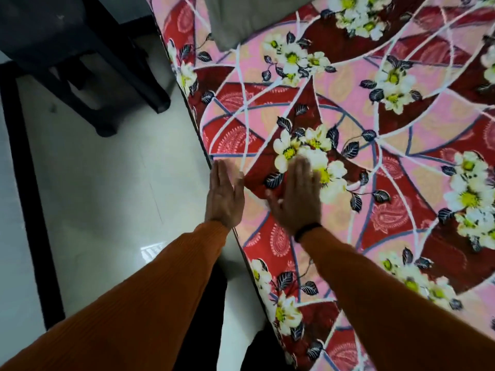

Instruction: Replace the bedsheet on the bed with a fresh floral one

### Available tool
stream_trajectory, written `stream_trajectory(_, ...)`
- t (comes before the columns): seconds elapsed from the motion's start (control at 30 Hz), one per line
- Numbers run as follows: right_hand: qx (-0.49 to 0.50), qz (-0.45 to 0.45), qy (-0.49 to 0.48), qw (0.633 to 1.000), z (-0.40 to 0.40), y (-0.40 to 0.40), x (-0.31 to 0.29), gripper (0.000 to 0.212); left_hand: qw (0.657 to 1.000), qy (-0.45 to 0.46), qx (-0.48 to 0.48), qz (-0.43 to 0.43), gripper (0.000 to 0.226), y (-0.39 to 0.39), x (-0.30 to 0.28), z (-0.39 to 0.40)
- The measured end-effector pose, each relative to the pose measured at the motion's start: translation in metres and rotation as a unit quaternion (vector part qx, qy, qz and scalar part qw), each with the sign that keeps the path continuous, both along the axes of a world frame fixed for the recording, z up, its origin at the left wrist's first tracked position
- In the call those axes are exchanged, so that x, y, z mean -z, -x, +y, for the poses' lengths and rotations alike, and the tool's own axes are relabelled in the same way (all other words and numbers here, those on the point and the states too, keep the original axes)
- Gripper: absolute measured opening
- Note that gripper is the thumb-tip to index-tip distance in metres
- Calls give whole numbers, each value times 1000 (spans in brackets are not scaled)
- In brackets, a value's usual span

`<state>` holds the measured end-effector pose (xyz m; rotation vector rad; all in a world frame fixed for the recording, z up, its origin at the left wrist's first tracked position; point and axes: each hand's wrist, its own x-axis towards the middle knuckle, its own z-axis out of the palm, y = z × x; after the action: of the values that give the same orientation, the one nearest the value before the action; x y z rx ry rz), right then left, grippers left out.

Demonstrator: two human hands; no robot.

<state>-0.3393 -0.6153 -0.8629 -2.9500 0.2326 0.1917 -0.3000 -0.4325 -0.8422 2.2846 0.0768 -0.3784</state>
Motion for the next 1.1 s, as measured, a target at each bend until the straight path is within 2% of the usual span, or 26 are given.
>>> stream_trajectory(0.13,-216,32,-40,975,94,5,-7,87,999,30,-2,19,82,-32,0,24)
stream_trajectory(0.2,-247,47,-63,966,110,-2,-10,81,999,37,20,29,86,-50,-4,36)
stream_trajectory(0.27,-194,29,-66,978,112,-26,-15,77,999,18,32,37,78,-74,-1,51)
stream_trajectory(0.33,-87,-6,-53,995,96,-59,-16,76,998,6,31,46,75,-99,0,62)
stream_trajectory(0.43,57,-34,-17,998,50,-126,-6,77,997,63,4,46,68,-145,10,79)
stream_trajectory(0.5,100,-12,28,994,30,-161,1,81,994,91,-27,55,67,-167,16,82)
stream_trajectory(0.57,81,-4,47,996,35,-196,9,82,985,115,-86,100,69,-187,26,82)
stream_trajectory(0.63,18,-16,37,999,60,-228,13,83,942,184,-163,227,69,-201,22,77)
stream_trajectory(0.7,-50,-18,33,998,96,-254,14,84,860,286,-247,343,62,-208,14,72)
stream_trajectory(0.73,-77,-12,37,996,114,-263,15,85,830,308,-263,383,60,-208,14,72)
stream_trajectory(0.83,-180,16,50,982,157,-282,8,80,798,325,-263,434,67,-204,10,81)
stream_trajectory(0.9,-284,46,78,955,171,-290,4,75,802,297,-265,446,72,-210,8,97)
stream_trajectory(0.97,-329,78,86,937,181,-297,-4,72,816,258,-273,439,68,-222,-3,117)
stream_trajectory(1.03,-293,110,71,947,190,-305,-21,73,851,190,-240,426,63,-236,-16,139)
stream_trajectory(1.1,-270,131,67,952,199,-313,-52,75,901,77,-178,389,55,-250,-45,163)
